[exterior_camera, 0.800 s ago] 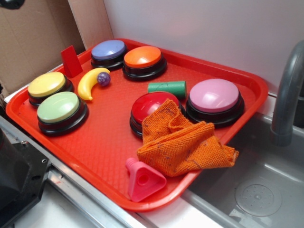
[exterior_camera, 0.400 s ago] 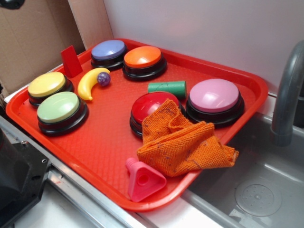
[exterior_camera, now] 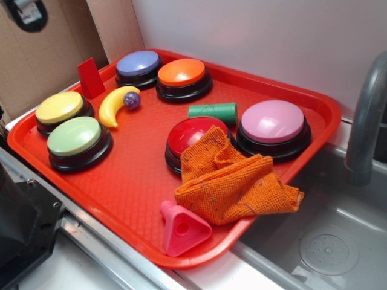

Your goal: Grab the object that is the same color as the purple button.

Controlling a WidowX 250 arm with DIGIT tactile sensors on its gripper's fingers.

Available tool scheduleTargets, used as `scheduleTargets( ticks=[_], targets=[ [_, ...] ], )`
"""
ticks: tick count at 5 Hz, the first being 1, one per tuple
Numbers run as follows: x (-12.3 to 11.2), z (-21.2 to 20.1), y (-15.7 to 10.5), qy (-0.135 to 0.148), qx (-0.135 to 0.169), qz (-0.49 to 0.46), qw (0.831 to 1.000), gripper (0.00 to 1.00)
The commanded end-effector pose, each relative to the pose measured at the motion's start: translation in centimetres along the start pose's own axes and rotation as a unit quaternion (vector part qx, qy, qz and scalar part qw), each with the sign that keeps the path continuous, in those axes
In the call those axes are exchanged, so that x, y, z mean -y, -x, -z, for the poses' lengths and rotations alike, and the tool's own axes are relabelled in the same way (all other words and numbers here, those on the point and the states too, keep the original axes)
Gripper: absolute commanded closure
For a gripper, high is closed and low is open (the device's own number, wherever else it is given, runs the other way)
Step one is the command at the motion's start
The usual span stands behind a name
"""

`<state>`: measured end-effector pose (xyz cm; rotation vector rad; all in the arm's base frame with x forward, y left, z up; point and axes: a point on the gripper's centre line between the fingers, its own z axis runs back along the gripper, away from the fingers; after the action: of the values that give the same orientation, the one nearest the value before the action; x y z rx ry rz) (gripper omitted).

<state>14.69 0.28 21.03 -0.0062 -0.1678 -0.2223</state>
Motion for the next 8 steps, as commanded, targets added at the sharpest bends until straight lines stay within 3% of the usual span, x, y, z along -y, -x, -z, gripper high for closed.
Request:
scheduleTargets(
  ticks=[1,3,6,8],
  targets=[
    [-3.3,4.1,-3.3,-0.014,0.037,0.152,0.988,0.0],
    [-6.2,9.0,-4.7,-0.042,0.006,0.182,0.982,0.0],
    [-8.9,15.2,-6.3,-0.042,0.02,0.195,0.98,0.0],
    [-10.0,17.7,-6.6,-0.046,-0.006,0.199,0.979,0.0]
  ],
)
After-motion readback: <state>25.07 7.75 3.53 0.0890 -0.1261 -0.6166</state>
